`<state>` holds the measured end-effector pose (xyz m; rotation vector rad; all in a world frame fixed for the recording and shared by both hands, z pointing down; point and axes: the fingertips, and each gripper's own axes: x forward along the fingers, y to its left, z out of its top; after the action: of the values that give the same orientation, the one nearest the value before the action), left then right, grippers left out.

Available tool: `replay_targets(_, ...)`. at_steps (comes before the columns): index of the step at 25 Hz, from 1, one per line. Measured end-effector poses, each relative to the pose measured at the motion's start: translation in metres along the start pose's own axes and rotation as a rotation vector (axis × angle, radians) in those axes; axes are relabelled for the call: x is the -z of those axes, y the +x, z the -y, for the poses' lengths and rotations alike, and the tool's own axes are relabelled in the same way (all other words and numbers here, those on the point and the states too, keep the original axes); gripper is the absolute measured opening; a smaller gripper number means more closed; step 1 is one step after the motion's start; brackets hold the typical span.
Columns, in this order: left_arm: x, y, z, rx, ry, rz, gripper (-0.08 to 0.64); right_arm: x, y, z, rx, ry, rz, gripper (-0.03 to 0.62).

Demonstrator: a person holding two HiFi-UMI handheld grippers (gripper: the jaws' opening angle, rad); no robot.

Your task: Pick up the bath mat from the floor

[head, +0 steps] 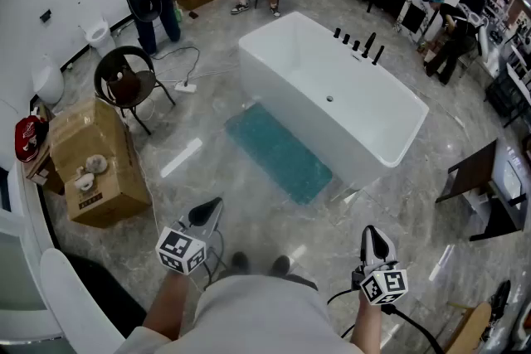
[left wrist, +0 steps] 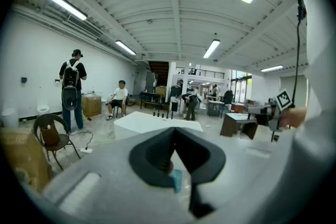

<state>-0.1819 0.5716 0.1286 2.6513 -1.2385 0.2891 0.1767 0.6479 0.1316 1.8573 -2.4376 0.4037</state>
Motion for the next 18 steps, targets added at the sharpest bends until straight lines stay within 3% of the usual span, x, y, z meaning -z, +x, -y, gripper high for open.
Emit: replay_targets(18,0.01,0.016,0.042,-0.003,0.012,-0.017,0.002,0.007,-0.021,0.027,-0.033,-0.053,-0.015,0.005)
